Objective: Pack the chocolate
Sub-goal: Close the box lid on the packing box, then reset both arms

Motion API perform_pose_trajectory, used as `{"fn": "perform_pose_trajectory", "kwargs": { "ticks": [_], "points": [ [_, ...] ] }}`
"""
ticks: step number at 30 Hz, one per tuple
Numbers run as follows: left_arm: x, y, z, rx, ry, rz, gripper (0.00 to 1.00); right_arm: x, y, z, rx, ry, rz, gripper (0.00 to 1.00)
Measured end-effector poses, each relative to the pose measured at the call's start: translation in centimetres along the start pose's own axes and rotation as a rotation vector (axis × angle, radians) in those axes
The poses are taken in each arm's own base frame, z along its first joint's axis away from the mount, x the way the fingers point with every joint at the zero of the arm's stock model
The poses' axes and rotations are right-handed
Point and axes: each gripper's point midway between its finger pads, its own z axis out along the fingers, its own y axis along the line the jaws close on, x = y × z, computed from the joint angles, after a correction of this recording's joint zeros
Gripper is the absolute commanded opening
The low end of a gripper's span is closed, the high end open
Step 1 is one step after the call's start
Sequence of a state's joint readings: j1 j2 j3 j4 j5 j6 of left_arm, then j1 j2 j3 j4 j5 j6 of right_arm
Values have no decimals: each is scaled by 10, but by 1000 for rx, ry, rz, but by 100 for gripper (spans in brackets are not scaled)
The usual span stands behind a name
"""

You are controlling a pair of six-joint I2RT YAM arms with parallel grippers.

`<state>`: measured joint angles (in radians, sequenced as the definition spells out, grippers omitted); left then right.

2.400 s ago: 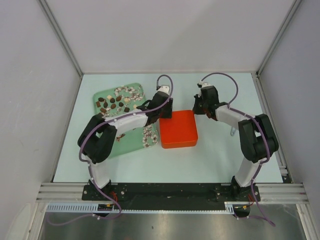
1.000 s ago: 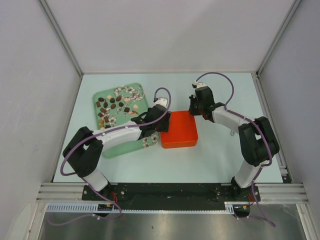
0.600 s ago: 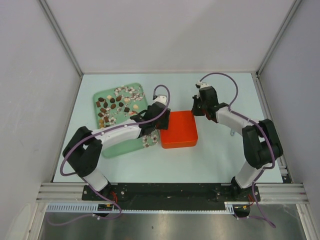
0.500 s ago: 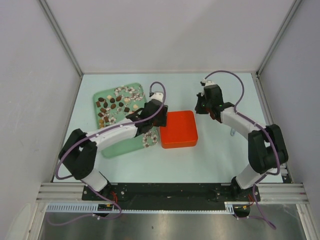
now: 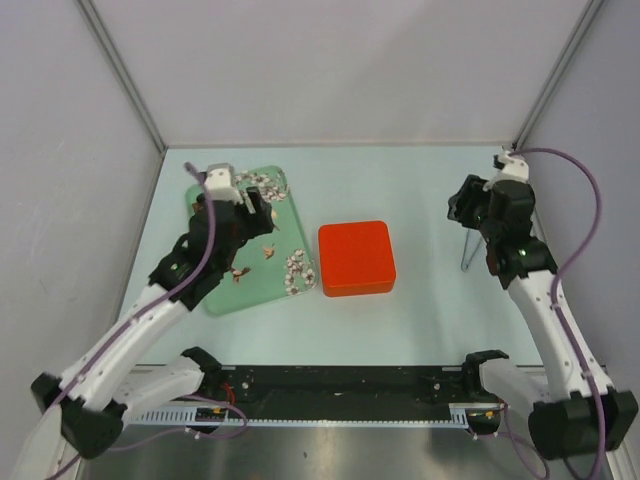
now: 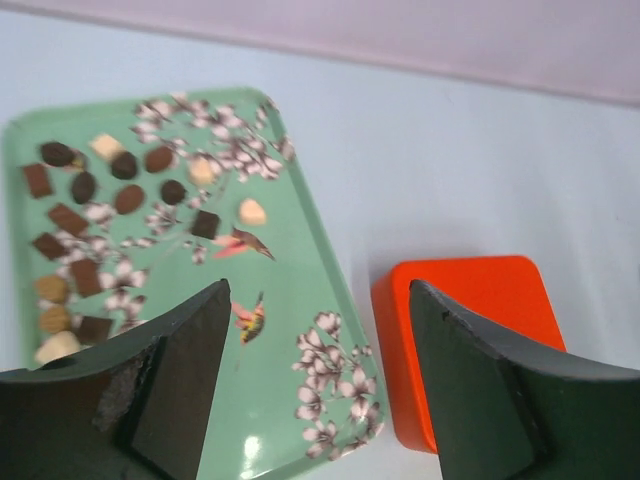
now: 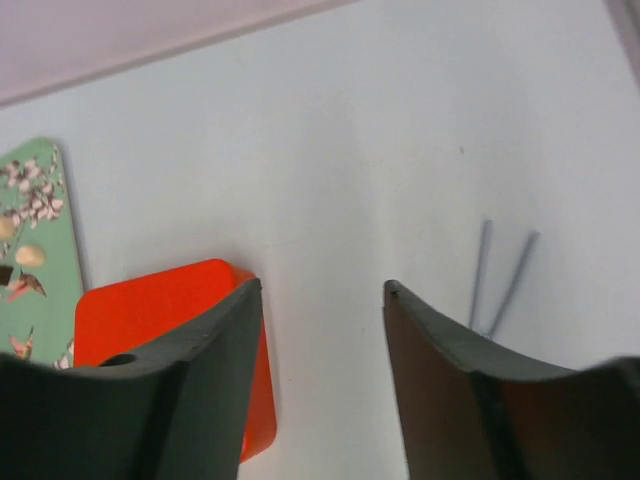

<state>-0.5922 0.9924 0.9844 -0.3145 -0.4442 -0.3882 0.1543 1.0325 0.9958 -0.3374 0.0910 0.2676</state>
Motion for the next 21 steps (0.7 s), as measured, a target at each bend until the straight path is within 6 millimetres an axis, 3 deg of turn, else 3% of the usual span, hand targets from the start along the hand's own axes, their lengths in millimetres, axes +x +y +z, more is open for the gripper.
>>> {"fn": "perform_pose_trajectory", "kwargs": {
  "ticks": [7, 12, 16, 21],
  "points": [
    [-44, 55, -86, -69, -213, -49, 86, -25, -23, -87, 46, -190, 32, 92],
    [-49, 90, -132, -108, -311, -95, 89, -40, -34, -142, 68, -345, 58, 100],
    [-41, 109, -152, -133, -330, -109, 91, -42, -42, -166, 85, -414, 59, 100],
    [-28, 126, -166, -159, -337, -115, 95, -31, -49, -177, 90, -439, 45, 100]
  ]
}}
